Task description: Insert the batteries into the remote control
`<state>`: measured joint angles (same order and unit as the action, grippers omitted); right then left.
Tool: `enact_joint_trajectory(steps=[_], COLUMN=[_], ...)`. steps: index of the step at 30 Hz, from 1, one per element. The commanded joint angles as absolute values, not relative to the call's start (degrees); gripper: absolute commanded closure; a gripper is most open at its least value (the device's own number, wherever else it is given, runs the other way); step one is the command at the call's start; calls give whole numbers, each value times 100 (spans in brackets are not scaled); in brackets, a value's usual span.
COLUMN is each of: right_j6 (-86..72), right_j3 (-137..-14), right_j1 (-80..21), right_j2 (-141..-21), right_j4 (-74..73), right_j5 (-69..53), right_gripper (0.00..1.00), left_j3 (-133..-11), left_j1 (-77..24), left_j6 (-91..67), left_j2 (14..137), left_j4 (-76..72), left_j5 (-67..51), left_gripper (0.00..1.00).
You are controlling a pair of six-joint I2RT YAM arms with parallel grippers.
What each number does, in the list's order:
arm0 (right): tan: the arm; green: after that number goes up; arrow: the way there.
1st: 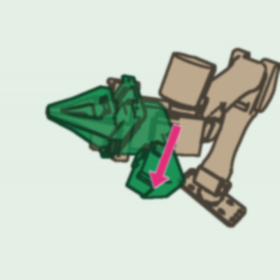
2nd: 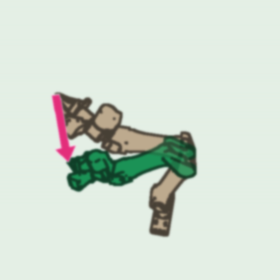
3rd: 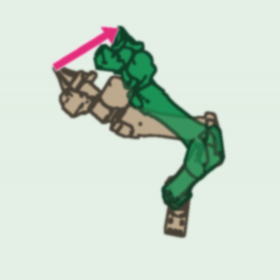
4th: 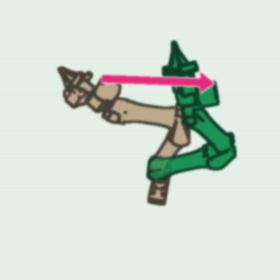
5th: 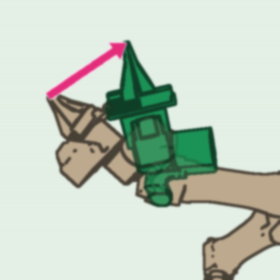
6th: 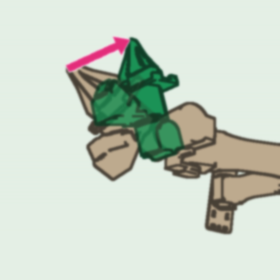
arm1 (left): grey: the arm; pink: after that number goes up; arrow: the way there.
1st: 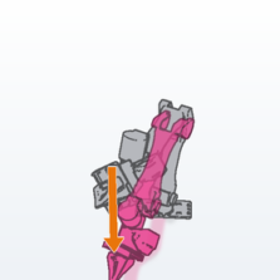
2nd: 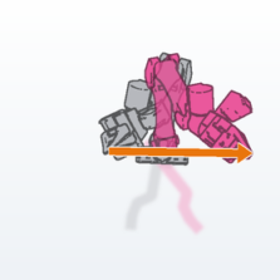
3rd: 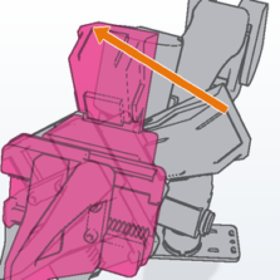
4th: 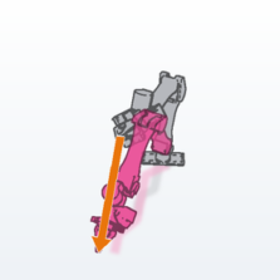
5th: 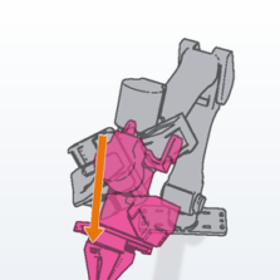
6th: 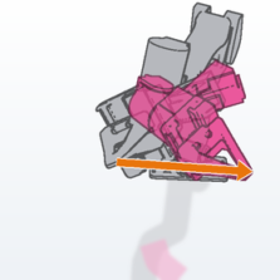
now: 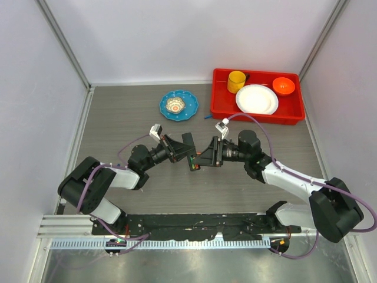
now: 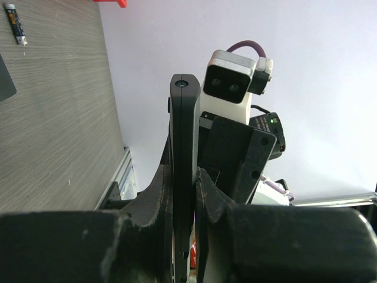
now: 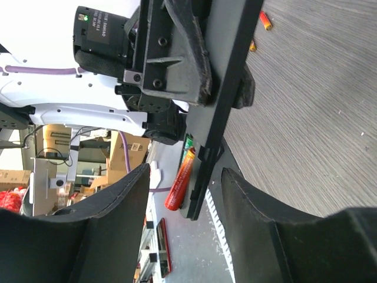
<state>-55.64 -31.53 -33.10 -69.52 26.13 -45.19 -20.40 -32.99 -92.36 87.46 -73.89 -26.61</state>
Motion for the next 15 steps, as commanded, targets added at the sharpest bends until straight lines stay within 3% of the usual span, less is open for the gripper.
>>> enact_joint_trajectory(steps=[1,15], right_j6=[-5502,-5616], right_j3=[-3076,-2988], right_j1=[-3296,-3287], right_j2=[-6961,-7075], right_j4=[2830,3058], right_j5=[-4649,-4649], right_gripper=[44,50], left_j3=[-2074,-2048], left_j1=[-3322,-3322], left_j6=[-9132,-9149], left_j2=[8517,8473], left_j4=[-8859,-8859], left_j5=[-2637,-2637], left_gripper=[100,100])
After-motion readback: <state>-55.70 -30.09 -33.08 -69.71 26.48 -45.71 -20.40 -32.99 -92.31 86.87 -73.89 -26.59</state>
